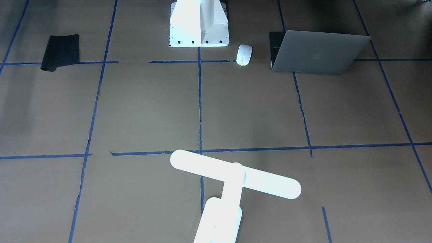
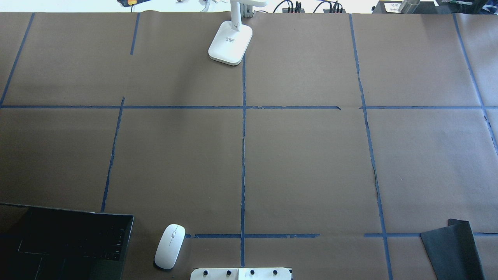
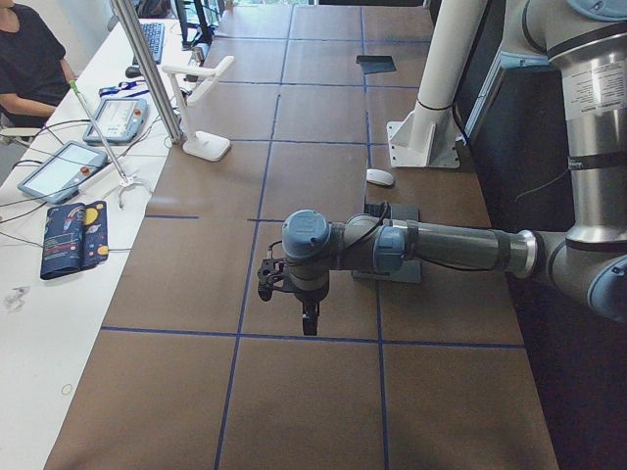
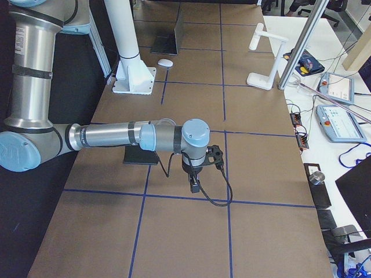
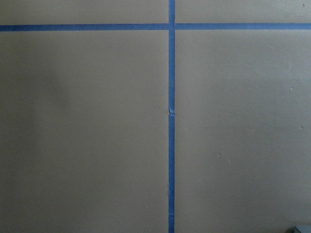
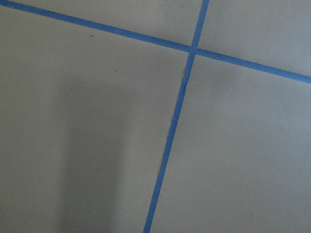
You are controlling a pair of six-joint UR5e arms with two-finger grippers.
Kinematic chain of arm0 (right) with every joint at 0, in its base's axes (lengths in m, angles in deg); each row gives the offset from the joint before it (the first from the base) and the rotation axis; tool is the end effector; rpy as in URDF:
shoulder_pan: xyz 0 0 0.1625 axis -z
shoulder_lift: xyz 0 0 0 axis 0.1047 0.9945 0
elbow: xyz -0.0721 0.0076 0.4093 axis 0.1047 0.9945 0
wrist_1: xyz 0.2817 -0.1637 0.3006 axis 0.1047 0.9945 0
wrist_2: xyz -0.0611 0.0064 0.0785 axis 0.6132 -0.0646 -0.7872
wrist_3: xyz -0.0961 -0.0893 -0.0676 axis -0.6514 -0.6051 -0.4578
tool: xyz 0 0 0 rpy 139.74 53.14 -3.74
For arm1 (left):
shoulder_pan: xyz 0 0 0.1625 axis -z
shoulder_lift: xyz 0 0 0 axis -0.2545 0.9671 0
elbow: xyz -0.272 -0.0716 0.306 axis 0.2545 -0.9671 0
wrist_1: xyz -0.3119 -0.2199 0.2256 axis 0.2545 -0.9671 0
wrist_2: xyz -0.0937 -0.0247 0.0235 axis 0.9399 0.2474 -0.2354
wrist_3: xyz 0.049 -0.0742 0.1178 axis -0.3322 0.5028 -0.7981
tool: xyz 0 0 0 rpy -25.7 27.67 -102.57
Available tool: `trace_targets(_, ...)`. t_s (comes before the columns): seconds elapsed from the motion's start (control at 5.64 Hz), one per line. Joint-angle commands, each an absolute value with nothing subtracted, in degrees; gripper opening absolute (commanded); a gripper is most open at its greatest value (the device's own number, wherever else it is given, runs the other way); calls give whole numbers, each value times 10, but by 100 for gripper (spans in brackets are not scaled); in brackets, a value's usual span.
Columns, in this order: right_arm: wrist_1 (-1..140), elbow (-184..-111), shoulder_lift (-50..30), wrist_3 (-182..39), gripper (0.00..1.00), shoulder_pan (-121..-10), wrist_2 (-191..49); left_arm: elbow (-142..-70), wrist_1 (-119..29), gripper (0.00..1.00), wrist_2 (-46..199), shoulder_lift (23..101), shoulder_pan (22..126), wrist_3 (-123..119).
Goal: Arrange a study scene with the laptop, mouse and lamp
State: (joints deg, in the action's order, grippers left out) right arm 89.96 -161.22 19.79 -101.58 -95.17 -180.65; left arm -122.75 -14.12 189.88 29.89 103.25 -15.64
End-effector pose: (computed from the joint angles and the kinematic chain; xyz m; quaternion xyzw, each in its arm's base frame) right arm 0.0266 -0.4487 0.6318 0.0362 -0.3624 -0.1142 0.9243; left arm -0.0183 -0.4310 0.6362 -0.0051 0.3801 0.0055 0.9249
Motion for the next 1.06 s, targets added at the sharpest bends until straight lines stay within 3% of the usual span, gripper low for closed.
trace_targets(0.0,901,-1611,198,-1015,100,-951,-1812,-1245,-146,100,1898,295,1033,-159)
trace_targets(0.89,900,-1608,202,-1016,100,-952,-1851,-1285,-159,100,1944,262,1026,-155)
